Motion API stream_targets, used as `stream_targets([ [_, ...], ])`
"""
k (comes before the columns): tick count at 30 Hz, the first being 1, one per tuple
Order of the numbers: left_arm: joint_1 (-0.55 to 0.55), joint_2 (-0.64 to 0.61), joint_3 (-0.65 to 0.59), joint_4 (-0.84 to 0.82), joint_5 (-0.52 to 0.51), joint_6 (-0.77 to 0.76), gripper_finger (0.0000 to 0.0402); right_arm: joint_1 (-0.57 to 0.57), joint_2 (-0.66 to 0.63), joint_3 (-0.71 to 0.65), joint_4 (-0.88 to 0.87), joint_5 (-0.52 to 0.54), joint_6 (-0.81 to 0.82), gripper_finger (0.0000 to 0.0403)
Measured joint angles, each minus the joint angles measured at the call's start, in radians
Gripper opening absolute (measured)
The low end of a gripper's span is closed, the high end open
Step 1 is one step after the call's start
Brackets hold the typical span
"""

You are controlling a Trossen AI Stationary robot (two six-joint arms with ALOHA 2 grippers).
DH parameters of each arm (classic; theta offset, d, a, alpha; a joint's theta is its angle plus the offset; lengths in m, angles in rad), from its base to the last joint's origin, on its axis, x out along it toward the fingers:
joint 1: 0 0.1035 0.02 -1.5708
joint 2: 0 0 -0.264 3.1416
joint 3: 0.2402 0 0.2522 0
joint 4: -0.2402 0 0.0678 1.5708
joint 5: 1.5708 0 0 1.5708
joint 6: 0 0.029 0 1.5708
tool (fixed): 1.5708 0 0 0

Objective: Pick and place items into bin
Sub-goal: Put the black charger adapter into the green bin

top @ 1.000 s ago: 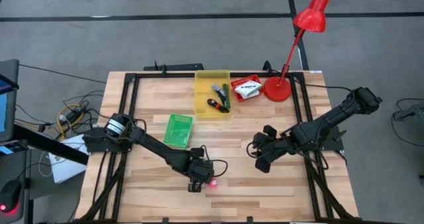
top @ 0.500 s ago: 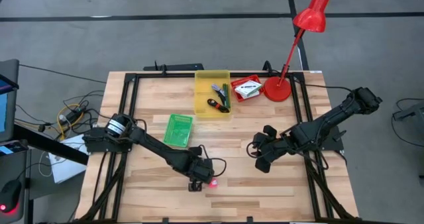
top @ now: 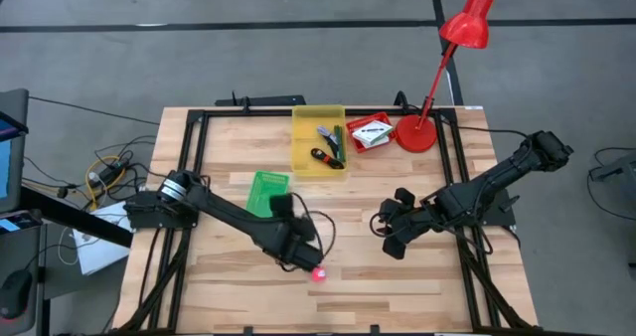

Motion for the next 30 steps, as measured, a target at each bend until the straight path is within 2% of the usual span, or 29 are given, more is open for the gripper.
stream_targets([
  [3, 0.002, -0.001, 0.045, -0.184, -0.073, -0.06, 0.0132, 0.0, 0.0, 0.0, 0.0, 0.0, 0.0, 0.0123],
  [5, 0.009, -0.006, 0.046, -0.187, -0.1, -0.054, 0.0132, 0.0, 0.0, 0.0, 0.0, 0.0, 0.0, 0.0123],
  [8, 0.02, -0.022, 0.039, -0.184, -0.07, -0.007, 0.0132, 0.0, 0.0, 0.0, 0.003, 0.0, 0.0, 0.0123],
  [10, 0.034, -0.026, 0.032, -0.183, -0.094, 0.002, 0.0136, 0.0, 0.0, 0.0, 0.004, 0.0, 0.0, 0.0123],
  [14, 0.074, -0.03, -0.023, -0.183, -0.101, 0.029, 0.0147, 0.0, 0.0, 0.0, 0.011, 0.0, 0.0, 0.0123],
  [22, 0.186, -0.032, -0.186, -0.182, -0.099, 0.061, 0.0134, 0.0, 0.0, 0.0, 0.011, 0.0, 0.0, 0.0123],
  [30, 0.251, -0.032, -0.331, -0.182, -0.097, 0.068, 0.0168, 0.0, 0.0, 0.0, 0.011, 0.0, -0.001, 0.0123],
])
